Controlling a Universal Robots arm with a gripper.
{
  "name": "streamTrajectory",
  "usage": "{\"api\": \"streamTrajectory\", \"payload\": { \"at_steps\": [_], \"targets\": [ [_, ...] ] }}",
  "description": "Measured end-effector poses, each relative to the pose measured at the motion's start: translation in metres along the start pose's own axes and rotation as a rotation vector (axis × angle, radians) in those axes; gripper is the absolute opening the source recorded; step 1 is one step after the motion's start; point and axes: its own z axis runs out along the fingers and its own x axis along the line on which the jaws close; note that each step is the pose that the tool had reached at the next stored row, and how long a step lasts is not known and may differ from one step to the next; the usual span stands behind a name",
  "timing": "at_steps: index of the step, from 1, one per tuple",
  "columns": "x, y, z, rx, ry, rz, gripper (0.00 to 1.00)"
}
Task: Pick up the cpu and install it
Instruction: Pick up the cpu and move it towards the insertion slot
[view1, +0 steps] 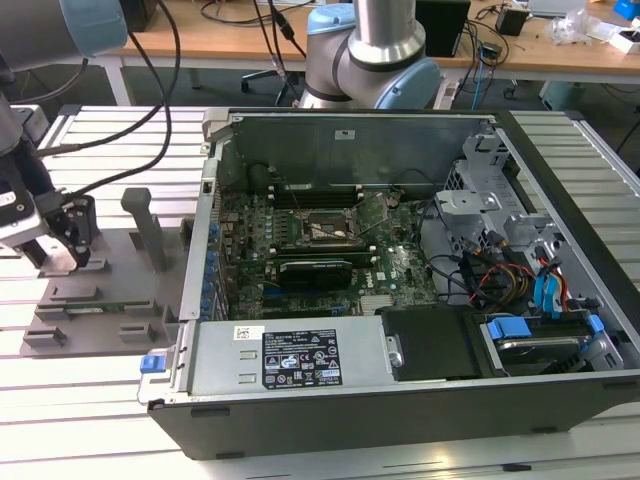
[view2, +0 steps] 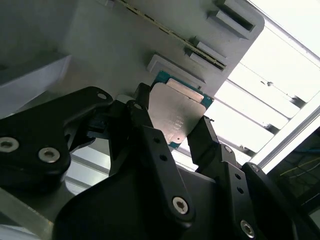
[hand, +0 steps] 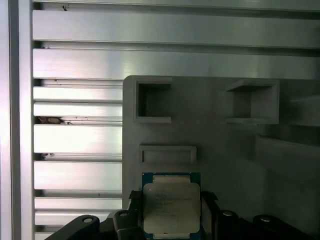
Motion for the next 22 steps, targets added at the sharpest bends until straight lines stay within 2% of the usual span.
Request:
{"api": "streamTrajectory", "payload": {
  "at_steps": [9, 12, 22],
  "targets": [
    [-0.0002, -0.0004, -0.0096, 0.0063, 0.0001, 0.0, 0.55],
    [-0.0004, -0.0008, -0.0192, 0.01, 0.0003, 0.0, 0.55],
    [-0.0007, -0.0014, -0.0332, 0.014, 0.0003, 0.0, 0.55]
  ]
}}
